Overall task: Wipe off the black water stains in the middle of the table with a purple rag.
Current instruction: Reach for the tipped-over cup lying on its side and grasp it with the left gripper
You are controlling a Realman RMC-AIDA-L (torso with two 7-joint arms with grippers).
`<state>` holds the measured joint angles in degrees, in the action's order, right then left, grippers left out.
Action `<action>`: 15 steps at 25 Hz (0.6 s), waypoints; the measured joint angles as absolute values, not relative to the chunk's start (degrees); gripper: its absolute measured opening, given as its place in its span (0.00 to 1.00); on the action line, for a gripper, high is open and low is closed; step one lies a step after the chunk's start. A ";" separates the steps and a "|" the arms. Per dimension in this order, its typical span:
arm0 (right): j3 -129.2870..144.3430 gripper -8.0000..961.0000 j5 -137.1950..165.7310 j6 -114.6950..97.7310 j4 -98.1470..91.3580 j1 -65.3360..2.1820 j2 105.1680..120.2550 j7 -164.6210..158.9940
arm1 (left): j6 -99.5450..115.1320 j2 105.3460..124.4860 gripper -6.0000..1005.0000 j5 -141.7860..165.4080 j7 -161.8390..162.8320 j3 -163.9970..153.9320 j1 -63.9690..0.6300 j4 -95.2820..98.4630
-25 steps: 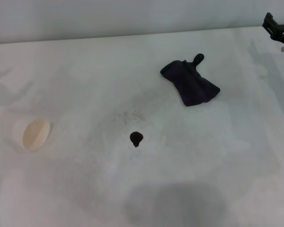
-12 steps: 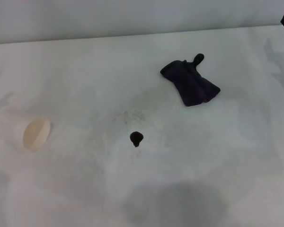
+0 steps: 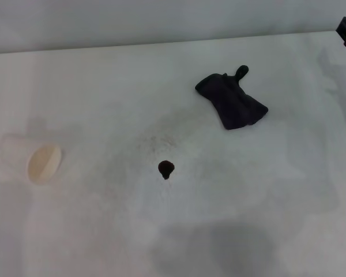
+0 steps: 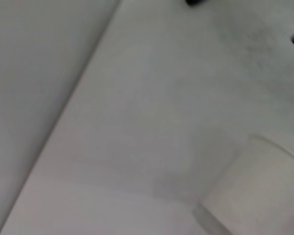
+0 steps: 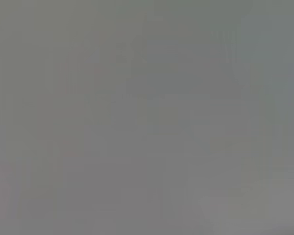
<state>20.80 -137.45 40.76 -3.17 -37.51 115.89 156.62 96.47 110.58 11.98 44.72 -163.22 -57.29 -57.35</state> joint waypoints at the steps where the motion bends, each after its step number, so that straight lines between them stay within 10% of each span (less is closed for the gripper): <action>1: 20.93 0.86 -137.41 40.76 -2.98 -37.57 115.90 156.60 | 96.87 110.63 0.87 13.15 43.33 -163.24 -57.68 -57.88; 15: 20.47 0.86 -137.51 40.76 -1.96 -37.42 115.81 156.43 | 99.09 114.06 0.87 21.03 28.13 -163.30 -64.43 -58.53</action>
<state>20.47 -137.51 40.76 -1.96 -37.42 115.81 156.43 99.09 114.06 21.03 28.12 -163.30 -64.43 -58.53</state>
